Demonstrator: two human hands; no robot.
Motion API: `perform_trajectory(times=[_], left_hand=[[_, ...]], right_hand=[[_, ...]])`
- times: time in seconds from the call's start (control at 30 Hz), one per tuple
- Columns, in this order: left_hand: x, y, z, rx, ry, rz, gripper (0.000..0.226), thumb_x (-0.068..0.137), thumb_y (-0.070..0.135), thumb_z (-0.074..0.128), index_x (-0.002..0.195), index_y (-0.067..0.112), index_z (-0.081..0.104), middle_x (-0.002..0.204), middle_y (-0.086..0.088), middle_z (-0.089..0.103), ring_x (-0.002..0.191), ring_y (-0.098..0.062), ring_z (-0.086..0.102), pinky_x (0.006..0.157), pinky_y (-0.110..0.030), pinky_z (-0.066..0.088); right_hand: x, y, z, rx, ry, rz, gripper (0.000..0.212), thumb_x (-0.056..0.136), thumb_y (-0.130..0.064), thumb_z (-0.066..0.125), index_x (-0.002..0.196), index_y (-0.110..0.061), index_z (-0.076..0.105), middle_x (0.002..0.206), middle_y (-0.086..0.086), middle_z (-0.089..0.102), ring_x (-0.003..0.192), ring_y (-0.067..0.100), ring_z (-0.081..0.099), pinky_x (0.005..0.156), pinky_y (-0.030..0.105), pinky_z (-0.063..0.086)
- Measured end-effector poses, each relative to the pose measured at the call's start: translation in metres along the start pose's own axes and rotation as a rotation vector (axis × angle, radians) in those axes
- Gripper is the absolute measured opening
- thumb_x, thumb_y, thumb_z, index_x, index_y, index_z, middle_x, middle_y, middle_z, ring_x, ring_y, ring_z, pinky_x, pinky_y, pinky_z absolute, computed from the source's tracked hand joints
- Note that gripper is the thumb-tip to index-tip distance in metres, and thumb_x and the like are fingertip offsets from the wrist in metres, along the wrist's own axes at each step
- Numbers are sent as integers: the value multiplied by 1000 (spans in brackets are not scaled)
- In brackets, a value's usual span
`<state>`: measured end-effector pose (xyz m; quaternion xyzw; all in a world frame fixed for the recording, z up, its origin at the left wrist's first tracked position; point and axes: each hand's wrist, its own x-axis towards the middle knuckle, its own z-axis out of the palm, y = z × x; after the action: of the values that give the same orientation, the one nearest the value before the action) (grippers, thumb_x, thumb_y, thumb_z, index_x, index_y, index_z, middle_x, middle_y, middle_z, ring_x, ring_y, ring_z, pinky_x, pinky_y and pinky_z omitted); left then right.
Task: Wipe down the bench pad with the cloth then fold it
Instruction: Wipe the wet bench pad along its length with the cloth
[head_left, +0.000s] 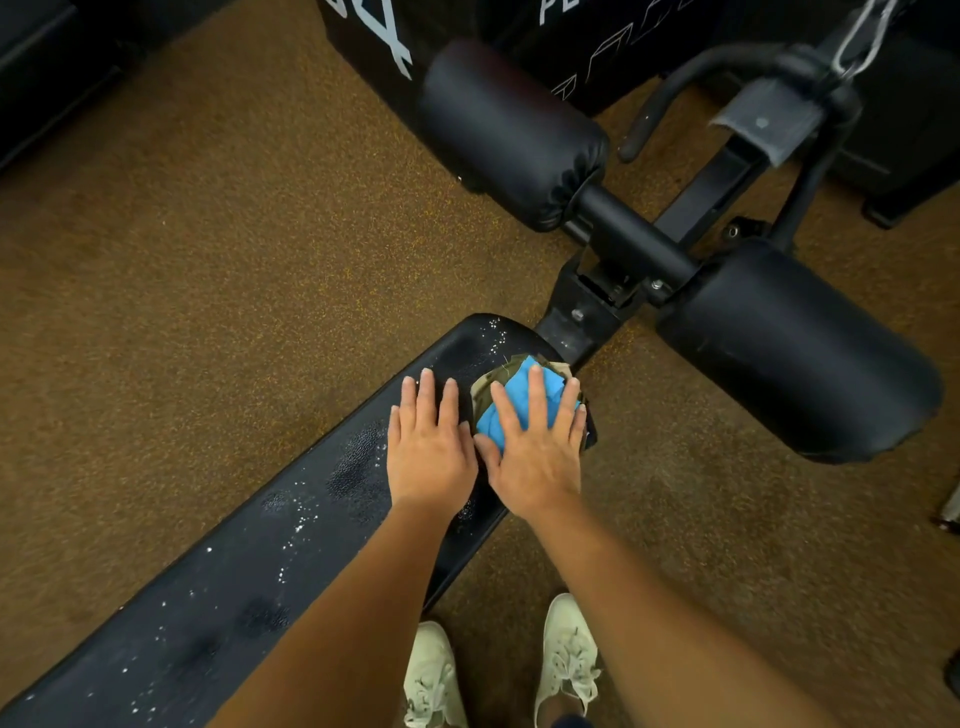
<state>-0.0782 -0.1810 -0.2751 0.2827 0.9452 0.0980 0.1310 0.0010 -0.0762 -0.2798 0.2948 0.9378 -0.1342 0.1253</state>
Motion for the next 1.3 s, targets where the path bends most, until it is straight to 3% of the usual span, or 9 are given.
perform_trajectory(times=[0.1,0.33,0.57,0.77,0.97,1.03,1.17,1.3], left_hand=[[-2,-7,7,60,-1,21,59,96,38,18,150,14,24,160,-10,12,148,-28,1,118,-45,8],[0,-14,14,96,13,49,60,98,38,19,150,9,24,159,-12,14,147,-29,4,118,-48,10],[4,-20,22,81,30,16,61,99,40,18,150,8,20,160,-10,9,148,-25,0,119,-47,6],[4,-21,23,65,25,30,62,99,42,15,151,9,17,160,-9,6,148,-24,-4,119,-45,1],[3,-23,23,61,37,27,61,99,39,16,151,8,19,160,-9,7,148,-24,-2,119,-46,2],[3,-21,23,66,34,24,61,99,39,16,151,8,18,160,-9,7,148,-24,-3,119,-46,2],[4,-21,23,67,21,21,62,98,41,13,152,9,15,161,-8,4,148,-24,-5,119,-45,0],[3,-21,23,64,34,16,62,98,40,13,151,8,17,160,-9,6,148,-24,-2,119,-46,3]], right_hand=[[0,2,7,-53,67,7,68,91,-63,22,148,-27,25,158,14,7,140,51,4,111,63,14],[35,-4,1,9,110,142,71,88,-66,25,149,-31,20,157,16,6,138,53,3,111,63,8],[10,6,9,-53,189,-46,63,92,-50,36,145,-16,35,154,19,22,138,51,15,112,62,15],[44,-1,1,-7,175,187,67,90,-57,25,143,-18,35,152,22,22,136,52,17,110,64,12],[-2,11,12,-29,206,-131,56,93,-48,38,136,-13,47,145,18,36,138,45,23,112,60,19],[0,21,10,-29,199,-102,57,92,-49,38,136,-13,45,144,17,36,139,44,22,112,61,19],[36,9,0,-12,195,136,63,92,-52,30,143,-16,35,147,20,29,136,50,21,110,63,17],[17,0,4,-53,188,-80,59,94,-47,34,142,-15,38,147,19,32,138,45,21,113,60,15]])
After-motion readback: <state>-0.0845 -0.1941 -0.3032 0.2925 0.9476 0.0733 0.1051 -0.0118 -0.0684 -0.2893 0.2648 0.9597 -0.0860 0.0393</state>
